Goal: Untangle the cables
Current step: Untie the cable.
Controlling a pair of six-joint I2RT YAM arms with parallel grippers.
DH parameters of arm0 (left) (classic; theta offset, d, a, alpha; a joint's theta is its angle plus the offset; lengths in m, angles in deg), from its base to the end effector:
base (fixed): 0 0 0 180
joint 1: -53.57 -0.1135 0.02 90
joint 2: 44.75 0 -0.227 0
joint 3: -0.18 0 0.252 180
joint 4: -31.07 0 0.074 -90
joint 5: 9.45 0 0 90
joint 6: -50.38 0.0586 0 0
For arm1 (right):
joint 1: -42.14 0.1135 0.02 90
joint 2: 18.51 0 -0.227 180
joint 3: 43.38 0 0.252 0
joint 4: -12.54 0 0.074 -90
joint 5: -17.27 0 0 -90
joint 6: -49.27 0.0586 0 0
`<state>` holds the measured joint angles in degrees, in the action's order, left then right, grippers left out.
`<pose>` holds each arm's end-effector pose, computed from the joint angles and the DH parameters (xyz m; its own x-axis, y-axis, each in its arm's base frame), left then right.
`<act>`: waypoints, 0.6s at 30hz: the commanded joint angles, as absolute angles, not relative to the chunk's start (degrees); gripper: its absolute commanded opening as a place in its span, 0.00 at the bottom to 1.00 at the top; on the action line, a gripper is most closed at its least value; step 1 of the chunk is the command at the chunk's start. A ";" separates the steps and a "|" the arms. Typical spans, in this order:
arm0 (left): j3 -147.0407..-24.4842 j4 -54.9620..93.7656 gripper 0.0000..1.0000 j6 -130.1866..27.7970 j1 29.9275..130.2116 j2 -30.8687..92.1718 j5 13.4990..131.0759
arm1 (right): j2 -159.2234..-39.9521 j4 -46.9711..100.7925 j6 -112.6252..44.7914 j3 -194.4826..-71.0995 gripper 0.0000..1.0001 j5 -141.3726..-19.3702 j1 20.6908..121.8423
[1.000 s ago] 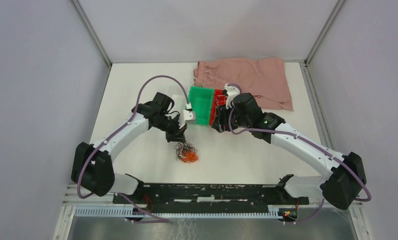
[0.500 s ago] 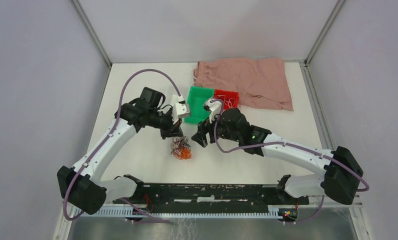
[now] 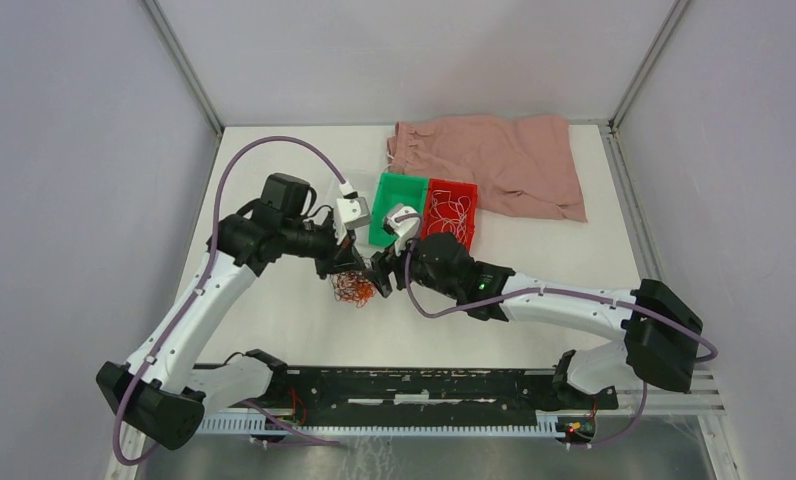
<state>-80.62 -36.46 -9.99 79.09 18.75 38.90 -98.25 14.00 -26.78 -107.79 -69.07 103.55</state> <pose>0.1950 -0.1362 0.3011 -0.2541 0.5307 -0.8086 0.9562 0.2632 -0.1277 0.1705 0.3050 0.2320 -0.3384 -0.1181 -0.9336 -0.7887 0.5767 0.2129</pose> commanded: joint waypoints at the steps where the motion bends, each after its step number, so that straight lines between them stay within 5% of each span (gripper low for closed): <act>1: -83.54 -35.74 0.03 -14.67 79.27 16.44 35.00 | -98.55 3.71 -23.64 -108.12 0.76 -57.59 103.76; 18: -89.66 -35.70 0.03 -17.16 79.53 18.72 32.76 | -106.35 -9.42 -4.32 -104.18 0.80 -54.93 104.18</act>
<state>-85.27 -36.83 -13.97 79.11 18.58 36.82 -104.28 -2.83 -10.32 -104.62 -56.50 104.03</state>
